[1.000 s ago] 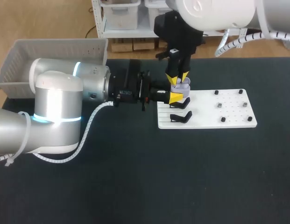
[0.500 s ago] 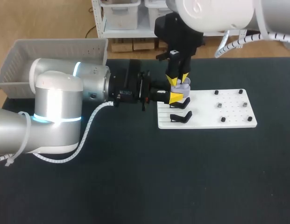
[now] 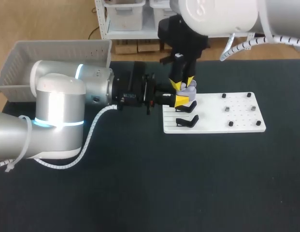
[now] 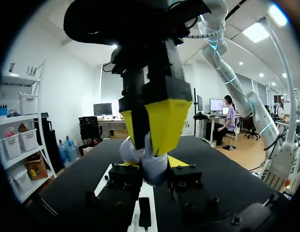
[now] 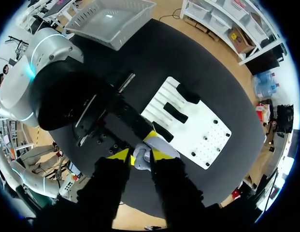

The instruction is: Pick up each earbud case from the left stands, insert the matching earbuds, close the lid, and place the case in the box.

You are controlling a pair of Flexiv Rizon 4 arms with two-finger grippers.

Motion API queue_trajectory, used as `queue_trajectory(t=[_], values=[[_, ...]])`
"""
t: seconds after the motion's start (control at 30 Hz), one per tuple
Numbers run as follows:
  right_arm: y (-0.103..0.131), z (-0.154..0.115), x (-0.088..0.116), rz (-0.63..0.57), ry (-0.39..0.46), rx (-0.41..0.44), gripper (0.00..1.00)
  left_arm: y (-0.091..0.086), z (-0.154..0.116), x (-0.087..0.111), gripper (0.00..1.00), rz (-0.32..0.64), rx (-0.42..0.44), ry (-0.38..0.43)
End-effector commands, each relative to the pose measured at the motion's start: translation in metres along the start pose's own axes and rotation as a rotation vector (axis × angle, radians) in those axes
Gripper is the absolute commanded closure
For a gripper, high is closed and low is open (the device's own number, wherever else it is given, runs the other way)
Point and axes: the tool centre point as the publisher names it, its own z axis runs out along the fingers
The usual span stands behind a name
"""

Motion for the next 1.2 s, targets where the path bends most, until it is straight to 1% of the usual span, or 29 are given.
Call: queue_trajectory(t=[0.03,0.17,0.3,0.4,0.47,0.5,0.53,0.57,0.67,0.8,0.9,1.2], values=[[-0.001,-0.009,0.008,-0.011,-0.016,-0.020,0.00,-0.003,0.001,0.000,1.00,0.003,-0.002,-0.003],[0.001,-0.026,0.016,-0.013,-0.033,-0.034,0.00,-0.003,0.001,0.000,1.00,0.003,-0.002,-0.003],[-0.005,-0.043,0.019,0.016,-0.088,-0.040,0.00,-0.003,0.001,0.000,1.00,0.003,-0.002,-0.003],[-0.017,-0.049,0.014,0.096,-0.138,-0.007,0.00,-0.003,0.001,0.000,1.00,0.003,-0.002,-0.003],[-0.028,-0.050,0.009,0.181,-0.189,0.028,0.00,-0.003,0.001,0.000,1.00,0.003,-0.002,-0.003],[-0.035,-0.049,0.006,0.235,-0.220,0.021,0.00,-0.003,0.001,0.000,1.00,0.003,-0.002,-0.003],[-0.043,-0.048,0.003,0.297,-0.242,0.042,0.00,-0.003,0.001,0.000,1.00,0.003,-0.002,-0.003],[-0.049,-0.046,0.000,0.328,-0.263,0.068,0.00,-0.003,0.001,0.000,1.00,0.003,-0.002,-0.003],[-0.063,-0.039,-0.006,0.399,-0.288,0.086,0.00,-0.003,0.001,0.000,1.00,0.003,-0.002,-0.003],[-0.076,-0.032,-0.009,0.456,-0.301,0.105,0.00,-0.003,0.001,0.000,1.00,0.003,-0.002,-0.003],[-0.082,-0.026,-0.010,0.472,-0.292,0.117,0.00,-0.003,0.001,0.000,1.00,0.003,-0.002,-0.003],[-0.087,-0.007,-0.008,0.484,-0.261,0.119,0.00,-0.003,0.001,0.000,1.00,0.003,-0.002,-0.003]])
